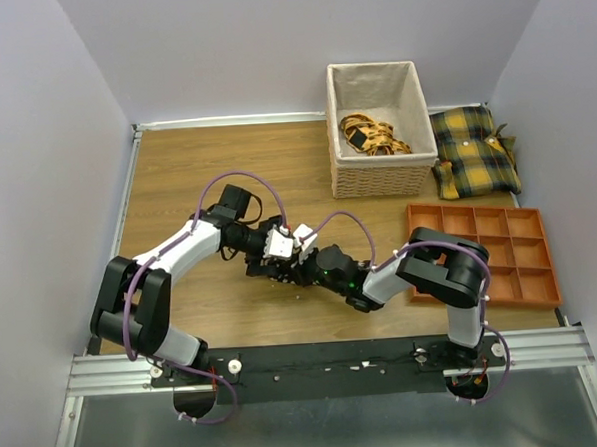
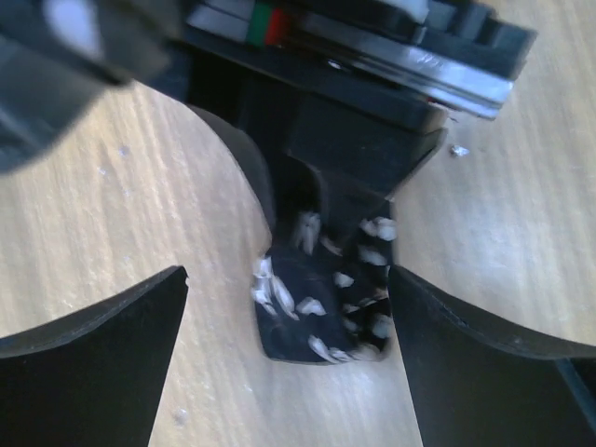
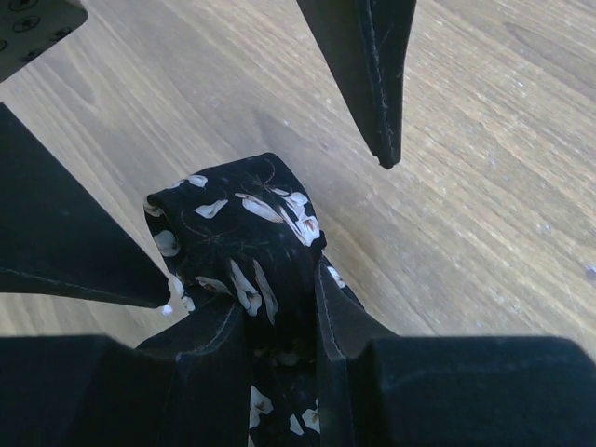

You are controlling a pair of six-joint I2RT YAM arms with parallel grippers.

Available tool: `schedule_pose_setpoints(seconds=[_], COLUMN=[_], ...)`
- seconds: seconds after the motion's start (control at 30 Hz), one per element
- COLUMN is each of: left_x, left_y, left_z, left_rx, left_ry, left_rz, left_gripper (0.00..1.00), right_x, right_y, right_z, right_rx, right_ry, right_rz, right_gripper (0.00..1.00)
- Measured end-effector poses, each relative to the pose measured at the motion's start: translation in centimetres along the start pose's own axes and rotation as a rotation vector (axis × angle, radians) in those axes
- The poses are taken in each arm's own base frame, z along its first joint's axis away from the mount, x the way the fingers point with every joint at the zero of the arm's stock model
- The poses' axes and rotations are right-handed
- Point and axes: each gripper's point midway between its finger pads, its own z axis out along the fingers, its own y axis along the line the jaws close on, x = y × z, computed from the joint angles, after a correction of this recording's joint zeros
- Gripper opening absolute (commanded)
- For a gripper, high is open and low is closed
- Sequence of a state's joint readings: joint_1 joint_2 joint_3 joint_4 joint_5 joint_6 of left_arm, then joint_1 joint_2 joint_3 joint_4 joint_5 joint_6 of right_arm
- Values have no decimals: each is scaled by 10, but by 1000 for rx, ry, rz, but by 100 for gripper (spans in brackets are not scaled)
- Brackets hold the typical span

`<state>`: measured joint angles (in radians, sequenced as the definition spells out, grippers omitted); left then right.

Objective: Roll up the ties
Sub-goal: Roll the tie at the center of the board.

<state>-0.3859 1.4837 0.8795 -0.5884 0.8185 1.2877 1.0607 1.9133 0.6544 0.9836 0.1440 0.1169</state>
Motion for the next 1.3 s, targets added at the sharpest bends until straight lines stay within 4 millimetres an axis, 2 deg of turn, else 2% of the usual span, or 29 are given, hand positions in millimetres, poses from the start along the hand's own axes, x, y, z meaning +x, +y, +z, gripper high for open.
schedule_pose_setpoints(seconds=[0.1, 0.2, 0.3, 0.5, 0.57, 0.67, 0.73, 0.77, 0.87, 0.9, 0.97, 1.07, 1.2, 1.3], left_x=[1, -3, -6, -11, -15, -29, -48, -56, -88, -96, -102, -92, -44, -9], left_y=[2, -11, -15, -14, -7, 7, 11, 11, 14, 16, 16, 13, -3, -18], left_z=[8, 20, 26, 19, 4, -47, -85, -94, -135, -147, -152, -135, -90, -62], left_rx=[-16, 20, 35, 36, -2, -206, -409, -467, -743, -813, -837, -748, -572, -419], left_ry=[9, 19, 31, 67, 77, 77, 69, 56, -55, -123, -162, -154, -10, 115], left_rz=[37, 74, 98, 21, -8, 33, 98, 113, 44, -76, -137, -297, -446, -462], left_gripper=[99, 99, 99, 99, 99, 99, 99, 99, 99, 99, 99, 99, 99, 99], right_x=[4, 4, 5, 7, 6, 8, 9, 10, 11, 11, 12, 14, 17, 20], right_y=[1, 1, -1, -6, -4, 8, 10, 11, 13, 13, 13, 13, 16, 18], right_z=[-4, -4, -6, -12, -13, -16, -18, -19, -21, -22, -26, -32, -44, -51], right_rx=[-4, -3, 4, 26, 22, -13, -22, -25, -40, -43, -52, -68, -103, -119], right_ry=[-4, -12, -21, -31, -28, -14, -10, -7, -9, -11, -16, -18, -21, -21], right_rz=[-4, -5, -1, 9, -3, -25, -34, -40, -55, -63, -81, -116, -165, -191], right_gripper=[1, 1, 1, 1, 1, 1, 1, 1, 1, 1, 1, 1, 1, 1])
